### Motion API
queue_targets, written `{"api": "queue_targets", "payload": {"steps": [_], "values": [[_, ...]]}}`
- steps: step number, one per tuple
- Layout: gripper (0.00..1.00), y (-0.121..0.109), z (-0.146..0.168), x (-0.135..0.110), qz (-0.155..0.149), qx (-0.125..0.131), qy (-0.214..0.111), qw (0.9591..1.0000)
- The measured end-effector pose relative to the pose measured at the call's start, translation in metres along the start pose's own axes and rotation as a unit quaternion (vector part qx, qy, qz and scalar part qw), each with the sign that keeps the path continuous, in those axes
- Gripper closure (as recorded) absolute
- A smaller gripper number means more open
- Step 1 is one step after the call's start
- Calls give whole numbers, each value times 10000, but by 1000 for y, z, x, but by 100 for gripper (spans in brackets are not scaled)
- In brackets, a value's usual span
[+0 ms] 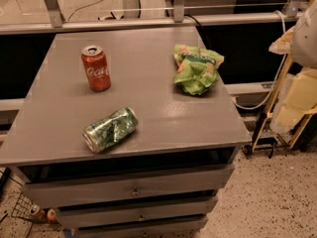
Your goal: Move coke can near green can
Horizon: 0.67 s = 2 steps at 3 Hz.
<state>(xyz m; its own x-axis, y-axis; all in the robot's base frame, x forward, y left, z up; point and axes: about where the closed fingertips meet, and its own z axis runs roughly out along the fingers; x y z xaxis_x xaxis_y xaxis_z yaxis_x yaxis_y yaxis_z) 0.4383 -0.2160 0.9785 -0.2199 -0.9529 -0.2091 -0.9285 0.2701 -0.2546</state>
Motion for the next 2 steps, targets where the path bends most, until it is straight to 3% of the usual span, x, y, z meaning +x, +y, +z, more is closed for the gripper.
{"api": "queue_targets", "payload": {"steps": [2], "values": [[0,-10,2,-3,83,71,-113,9999]]}}
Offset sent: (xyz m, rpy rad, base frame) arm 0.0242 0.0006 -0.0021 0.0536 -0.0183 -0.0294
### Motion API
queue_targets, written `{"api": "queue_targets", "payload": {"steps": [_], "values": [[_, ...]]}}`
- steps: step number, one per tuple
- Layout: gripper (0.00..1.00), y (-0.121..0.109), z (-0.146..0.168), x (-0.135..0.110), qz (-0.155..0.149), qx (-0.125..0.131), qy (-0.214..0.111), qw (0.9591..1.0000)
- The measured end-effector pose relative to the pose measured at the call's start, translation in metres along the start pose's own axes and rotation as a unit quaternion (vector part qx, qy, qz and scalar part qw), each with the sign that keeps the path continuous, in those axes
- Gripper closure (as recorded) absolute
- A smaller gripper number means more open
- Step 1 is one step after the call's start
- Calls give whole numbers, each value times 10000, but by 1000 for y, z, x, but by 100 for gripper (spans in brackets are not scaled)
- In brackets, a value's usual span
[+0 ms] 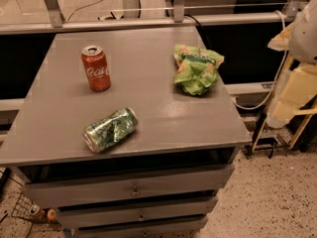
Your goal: Move coke can near green can
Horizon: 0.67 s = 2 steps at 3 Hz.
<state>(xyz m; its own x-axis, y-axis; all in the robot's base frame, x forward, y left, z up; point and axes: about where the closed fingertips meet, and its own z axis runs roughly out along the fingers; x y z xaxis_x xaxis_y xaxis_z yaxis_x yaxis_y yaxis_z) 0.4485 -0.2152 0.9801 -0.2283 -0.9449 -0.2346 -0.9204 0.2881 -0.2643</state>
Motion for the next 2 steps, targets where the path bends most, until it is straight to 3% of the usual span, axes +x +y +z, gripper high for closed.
{"api": "queue_targets", "payload": {"steps": [1,2], "values": [[0,-25,10,-20,178,127,-355,9991],[0,-64,28,-67,547,299,-1011,9929]]}}
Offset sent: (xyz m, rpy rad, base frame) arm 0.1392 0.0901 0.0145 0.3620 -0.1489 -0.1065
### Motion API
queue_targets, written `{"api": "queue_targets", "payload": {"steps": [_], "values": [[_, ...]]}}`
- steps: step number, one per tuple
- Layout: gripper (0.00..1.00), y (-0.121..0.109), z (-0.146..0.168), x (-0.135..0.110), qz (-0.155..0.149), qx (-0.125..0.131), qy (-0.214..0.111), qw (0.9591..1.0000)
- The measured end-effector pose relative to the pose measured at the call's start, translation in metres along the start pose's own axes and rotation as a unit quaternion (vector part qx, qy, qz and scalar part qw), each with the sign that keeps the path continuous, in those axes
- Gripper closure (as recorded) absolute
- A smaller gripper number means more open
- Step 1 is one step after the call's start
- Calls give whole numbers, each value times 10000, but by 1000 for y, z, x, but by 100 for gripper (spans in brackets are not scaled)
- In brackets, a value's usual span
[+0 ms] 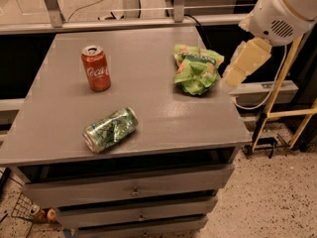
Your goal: Move coke can near green can
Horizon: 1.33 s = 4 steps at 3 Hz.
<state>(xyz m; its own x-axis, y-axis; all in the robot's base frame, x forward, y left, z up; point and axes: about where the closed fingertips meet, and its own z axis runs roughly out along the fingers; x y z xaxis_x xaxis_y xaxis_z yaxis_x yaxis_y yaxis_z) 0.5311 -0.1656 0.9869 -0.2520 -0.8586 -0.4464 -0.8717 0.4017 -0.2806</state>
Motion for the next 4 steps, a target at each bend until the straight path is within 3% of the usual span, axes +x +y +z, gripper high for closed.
{"api": "queue_targets", "payload": {"steps": [2,4], "values": [[0,1,5,-10,-3,-20,-101,9999],[0,6,44,-100,-99,-93,-642,9978]]}}
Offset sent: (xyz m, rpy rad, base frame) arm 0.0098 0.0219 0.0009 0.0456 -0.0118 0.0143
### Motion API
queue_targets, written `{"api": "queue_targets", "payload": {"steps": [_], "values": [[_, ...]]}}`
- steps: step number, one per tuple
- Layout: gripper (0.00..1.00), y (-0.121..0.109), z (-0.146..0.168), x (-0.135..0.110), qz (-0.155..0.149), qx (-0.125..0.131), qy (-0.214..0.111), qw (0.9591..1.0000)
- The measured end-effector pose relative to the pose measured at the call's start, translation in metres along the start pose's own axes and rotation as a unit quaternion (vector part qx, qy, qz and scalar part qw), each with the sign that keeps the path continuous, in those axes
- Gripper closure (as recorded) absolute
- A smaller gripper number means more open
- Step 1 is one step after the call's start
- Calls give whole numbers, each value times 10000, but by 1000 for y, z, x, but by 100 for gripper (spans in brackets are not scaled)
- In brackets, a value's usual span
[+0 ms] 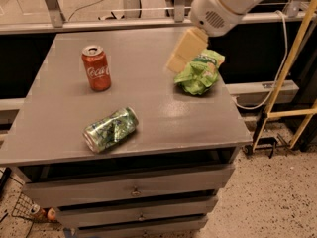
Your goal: Move coke can near green can
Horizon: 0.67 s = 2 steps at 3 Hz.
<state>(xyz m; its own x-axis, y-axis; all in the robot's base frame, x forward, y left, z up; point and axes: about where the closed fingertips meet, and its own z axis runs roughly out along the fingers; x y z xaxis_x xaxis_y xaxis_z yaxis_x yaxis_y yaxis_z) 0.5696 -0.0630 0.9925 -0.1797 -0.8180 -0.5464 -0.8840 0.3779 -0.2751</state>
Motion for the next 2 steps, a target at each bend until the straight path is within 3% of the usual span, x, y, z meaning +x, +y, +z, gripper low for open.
{"api": "queue_targets", "payload": {"steps": [1,2], "values": [[0,7,35,-37,18,-106,-191,9998],[0,32,76,-74,-243,-479,-271,9982]]}}
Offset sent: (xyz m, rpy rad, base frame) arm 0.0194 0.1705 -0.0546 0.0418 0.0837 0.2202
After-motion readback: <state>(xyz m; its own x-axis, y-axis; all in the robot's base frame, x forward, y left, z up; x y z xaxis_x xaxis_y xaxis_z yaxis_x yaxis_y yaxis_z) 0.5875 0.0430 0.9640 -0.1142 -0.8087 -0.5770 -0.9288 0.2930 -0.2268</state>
